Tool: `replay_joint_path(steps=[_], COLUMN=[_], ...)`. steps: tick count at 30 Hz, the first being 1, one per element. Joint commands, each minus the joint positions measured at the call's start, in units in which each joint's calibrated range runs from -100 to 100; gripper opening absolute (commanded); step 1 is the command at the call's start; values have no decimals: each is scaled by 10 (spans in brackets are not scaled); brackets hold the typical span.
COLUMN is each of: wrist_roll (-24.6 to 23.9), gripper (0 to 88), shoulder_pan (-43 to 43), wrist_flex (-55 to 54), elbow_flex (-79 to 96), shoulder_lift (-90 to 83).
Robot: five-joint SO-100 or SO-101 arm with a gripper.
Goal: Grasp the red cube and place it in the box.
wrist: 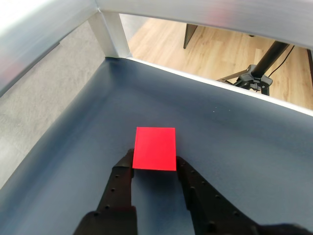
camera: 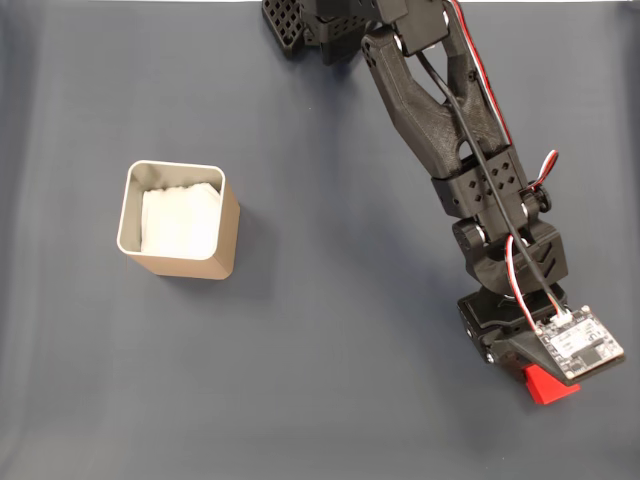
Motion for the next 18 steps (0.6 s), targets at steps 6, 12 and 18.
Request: replay_joint_path(steps=[6, 12, 18], wrist_roll=[8, 15, 20], gripper=[140, 112, 102], shoulder_pan=[5, 5, 4], wrist_flex=[-7, -7, -1], elbow_flex=[4, 31, 67], shoulder_lift=[-46, -70, -114])
